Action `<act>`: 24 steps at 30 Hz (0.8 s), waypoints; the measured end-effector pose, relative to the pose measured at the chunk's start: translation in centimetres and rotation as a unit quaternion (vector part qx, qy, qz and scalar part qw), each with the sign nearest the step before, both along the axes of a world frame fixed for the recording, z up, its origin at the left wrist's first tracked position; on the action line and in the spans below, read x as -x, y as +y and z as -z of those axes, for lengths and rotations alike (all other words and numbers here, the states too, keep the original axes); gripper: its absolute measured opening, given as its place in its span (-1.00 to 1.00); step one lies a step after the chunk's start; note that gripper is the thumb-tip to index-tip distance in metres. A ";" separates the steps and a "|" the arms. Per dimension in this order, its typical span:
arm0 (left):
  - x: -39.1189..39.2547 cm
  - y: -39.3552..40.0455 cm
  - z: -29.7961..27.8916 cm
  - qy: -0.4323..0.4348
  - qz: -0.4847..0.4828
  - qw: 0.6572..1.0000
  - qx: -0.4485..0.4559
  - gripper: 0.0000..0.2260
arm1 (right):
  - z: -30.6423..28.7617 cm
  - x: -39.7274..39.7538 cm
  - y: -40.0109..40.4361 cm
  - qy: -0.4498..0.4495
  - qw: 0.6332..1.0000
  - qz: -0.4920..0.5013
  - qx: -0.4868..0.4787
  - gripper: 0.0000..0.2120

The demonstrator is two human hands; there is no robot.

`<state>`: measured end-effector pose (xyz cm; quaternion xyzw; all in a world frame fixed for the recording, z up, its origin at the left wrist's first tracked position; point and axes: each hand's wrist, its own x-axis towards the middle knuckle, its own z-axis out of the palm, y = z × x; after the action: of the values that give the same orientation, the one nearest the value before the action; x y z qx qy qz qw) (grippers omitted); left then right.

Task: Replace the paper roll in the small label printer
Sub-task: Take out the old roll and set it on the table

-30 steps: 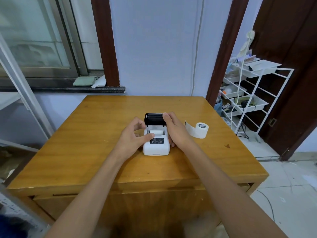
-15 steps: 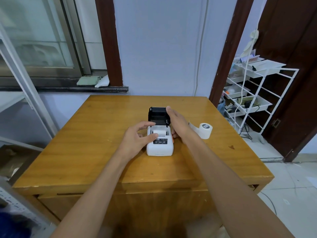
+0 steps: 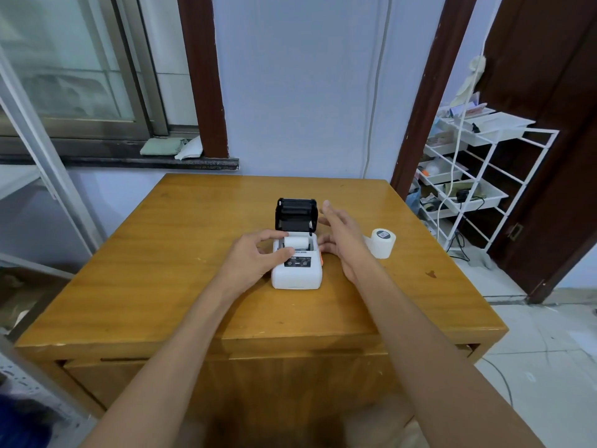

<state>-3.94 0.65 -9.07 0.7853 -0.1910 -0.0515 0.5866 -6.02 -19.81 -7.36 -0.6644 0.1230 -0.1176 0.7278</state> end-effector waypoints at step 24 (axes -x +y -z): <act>-0.4 0.4 0.7 -0.019 0.005 1.000 0.017 -0.43 | 1.2 2.3 2.2 -0.132 0.897 -0.015 0.421 -0.67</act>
<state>-3.51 1.02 -9.79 0.7752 -0.2075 -0.0363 0.5956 -8.32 -17.58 -8.57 -0.8885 -0.0452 -0.2346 0.3917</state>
